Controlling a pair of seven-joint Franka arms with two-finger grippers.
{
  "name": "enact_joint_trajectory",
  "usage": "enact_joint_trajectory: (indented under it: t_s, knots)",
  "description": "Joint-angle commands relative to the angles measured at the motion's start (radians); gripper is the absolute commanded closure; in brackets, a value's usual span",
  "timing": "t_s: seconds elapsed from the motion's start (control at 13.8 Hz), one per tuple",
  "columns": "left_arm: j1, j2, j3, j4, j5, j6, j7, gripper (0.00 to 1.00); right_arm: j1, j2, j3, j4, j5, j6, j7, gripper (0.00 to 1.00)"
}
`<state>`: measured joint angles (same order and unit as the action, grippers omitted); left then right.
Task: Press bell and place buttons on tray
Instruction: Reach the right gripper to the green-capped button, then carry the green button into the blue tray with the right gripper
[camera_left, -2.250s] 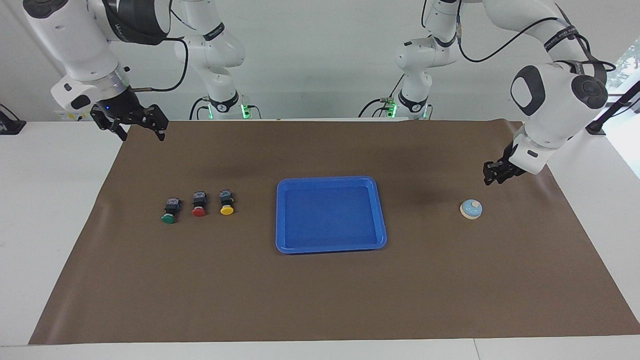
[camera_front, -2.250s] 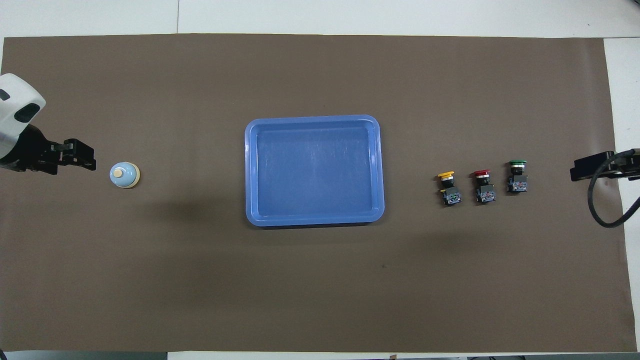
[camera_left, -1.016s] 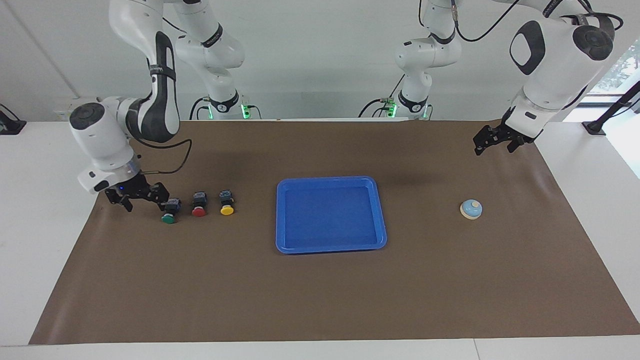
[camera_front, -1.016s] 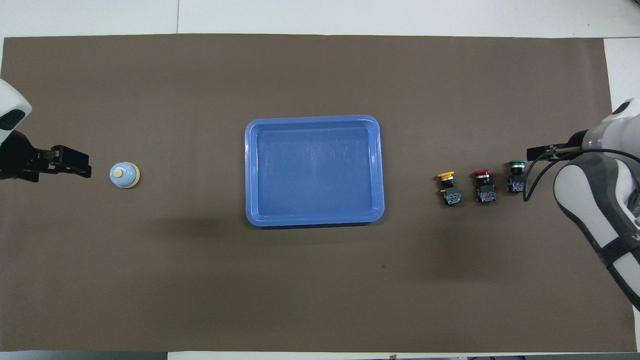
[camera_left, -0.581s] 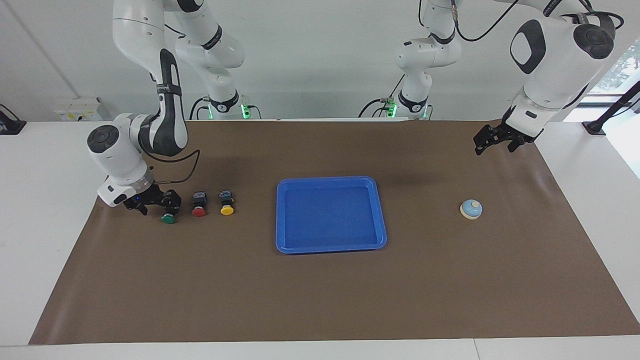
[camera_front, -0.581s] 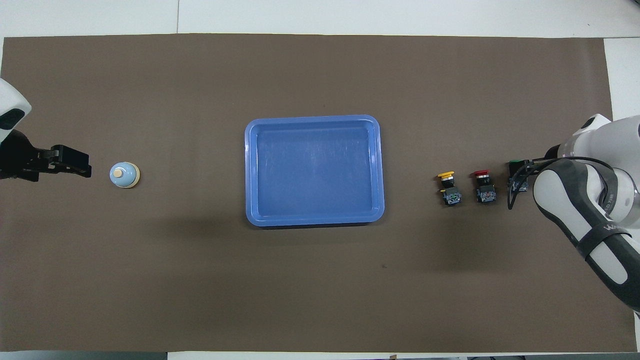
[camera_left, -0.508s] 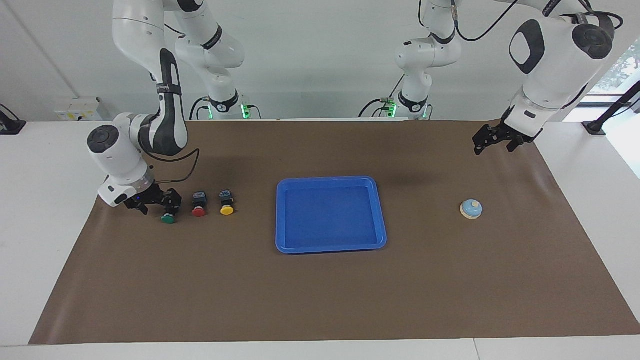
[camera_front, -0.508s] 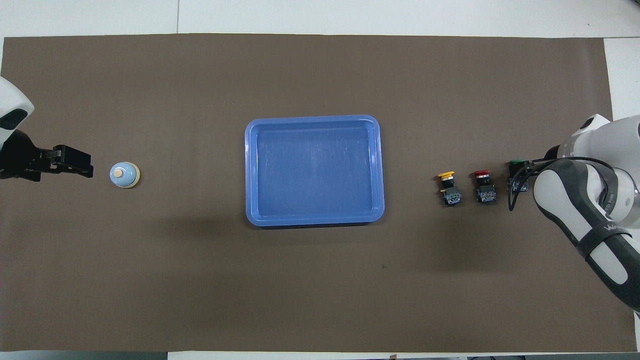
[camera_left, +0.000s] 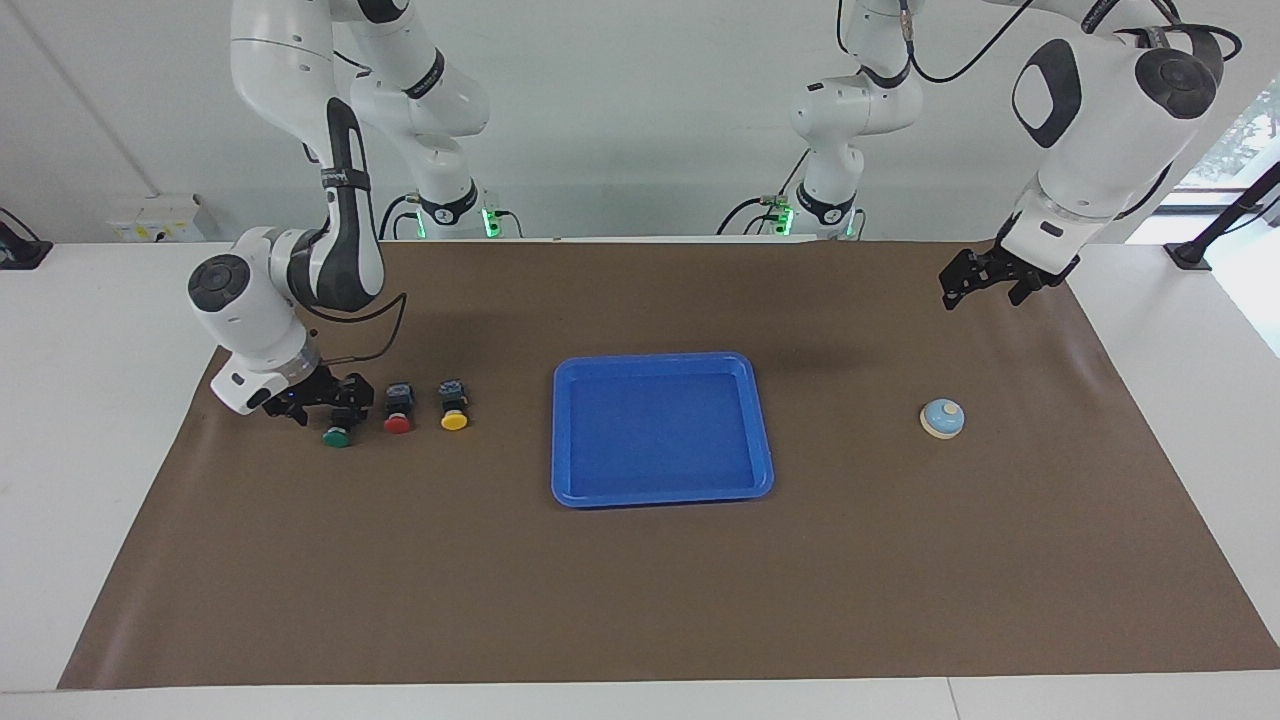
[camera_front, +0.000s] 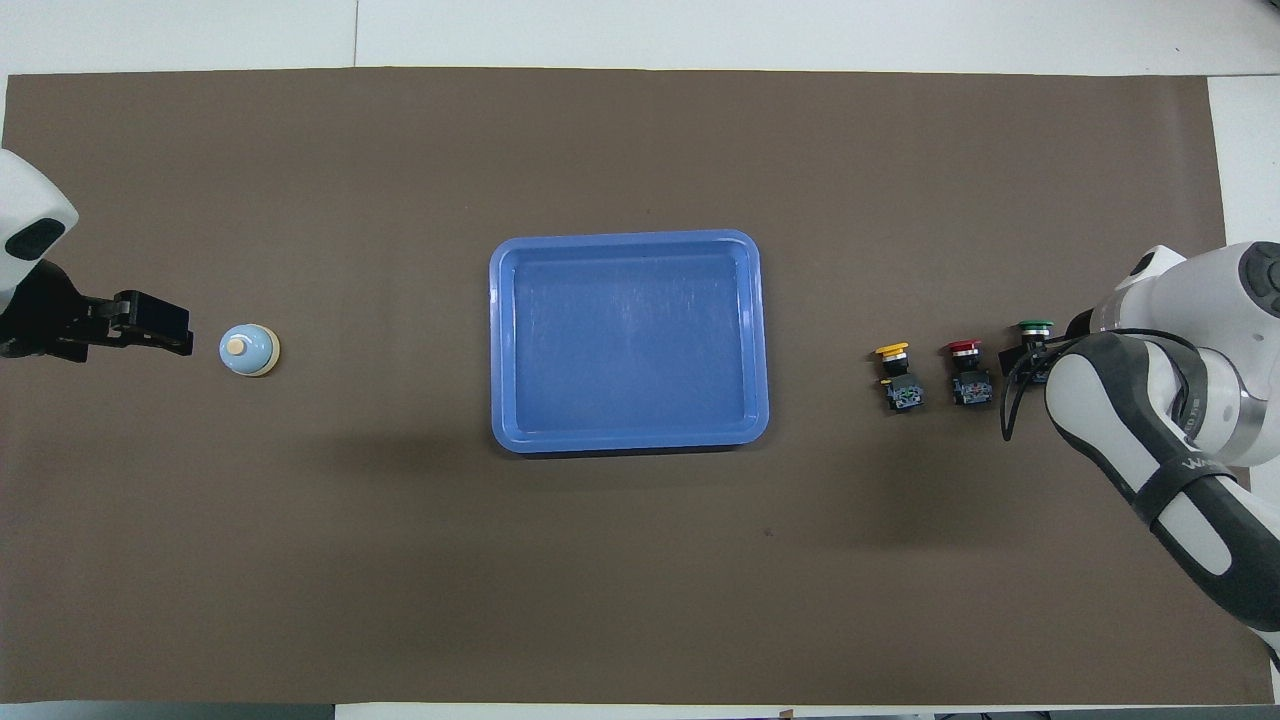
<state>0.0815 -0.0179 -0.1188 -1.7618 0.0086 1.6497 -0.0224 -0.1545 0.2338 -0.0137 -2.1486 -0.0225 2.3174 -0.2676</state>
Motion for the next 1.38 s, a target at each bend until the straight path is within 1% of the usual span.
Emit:
enact_joint_trajectory:
  t_s: [0.0, 0.07, 0.15, 0.36, 0.44, 0.51, 0.58, 0.65, 0.8, 0.94, 1.02, 1.16, 1.31]
  knots:
    - [0.001, -0.011, 0.007, -0.001, 0.001, -0.005, -0.004, 0.0, -0.007, -0.021, 0.003, -0.022, 0.007, 0.004, -0.033, 0.43]
    - [0.004, -0.011, 0.007, -0.001, 0.001, -0.007, -0.004, 0.0, -0.007, -0.021, 0.003, -0.022, 0.007, 0.005, -0.032, 0.7]
    - [0.006, -0.011, 0.01, -0.001, -0.001, -0.007, -0.004, 0.0, -0.008, -0.021, 0.003, -0.022, 0.007, 0.005, -0.031, 1.0]
    - [0.006, -0.011, 0.008, -0.001, 0.001, -0.007, -0.004, 0.0, -0.008, -0.019, 0.004, -0.007, 0.007, 0.004, -0.033, 1.0]
    - [0.004, -0.011, 0.008, -0.001, 0.001, -0.007, -0.004, 0.0, -0.004, -0.019, 0.017, 0.037, 0.007, -0.021, -0.028, 1.0]
    - [0.006, -0.011, 0.008, -0.001, -0.001, -0.007, -0.004, 0.0, 0.012, -0.019, 0.044, 0.099, 0.015, -0.094, -0.021, 1.0]
    - [0.006, -0.011, 0.01, -0.001, 0.001, -0.007, -0.004, 0.0, 0.032, -0.016, 0.05, 0.169, 0.048, -0.177, 0.007, 1.0]
    - [0.006, -0.011, 0.01, -0.001, 0.001, -0.007, -0.004, 0.0, 0.08, -0.014, 0.055, 0.221, 0.082, -0.24, 0.078, 1.0]
    - [0.006, -0.011, 0.008, -0.001, 0.001, -0.007, -0.004, 0.0, 0.176, -0.014, 0.057, 0.262, 0.09, -0.294, 0.213, 1.0]
    - [0.006, -0.011, 0.01, -0.001, 0.001, -0.007, -0.004, 0.0, 0.309, -0.017, 0.057, 0.262, 0.116, -0.276, 0.374, 1.0]
    - [0.006, -0.011, 0.01, -0.001, -0.001, -0.007, -0.004, 0.0, 0.385, -0.016, 0.057, 0.262, 0.116, -0.257, 0.484, 1.0]
    - [0.006, -0.011, 0.01, -0.001, -0.001, -0.007, -0.004, 0.0, 0.497, 0.002, 0.057, 0.259, 0.116, -0.221, 0.647, 1.0]
    - [0.006, -0.011, 0.008, -0.001, -0.001, -0.007, -0.004, 0.0, 0.579, 0.041, 0.057, 0.263, 0.118, -0.167, 0.773, 1.0]
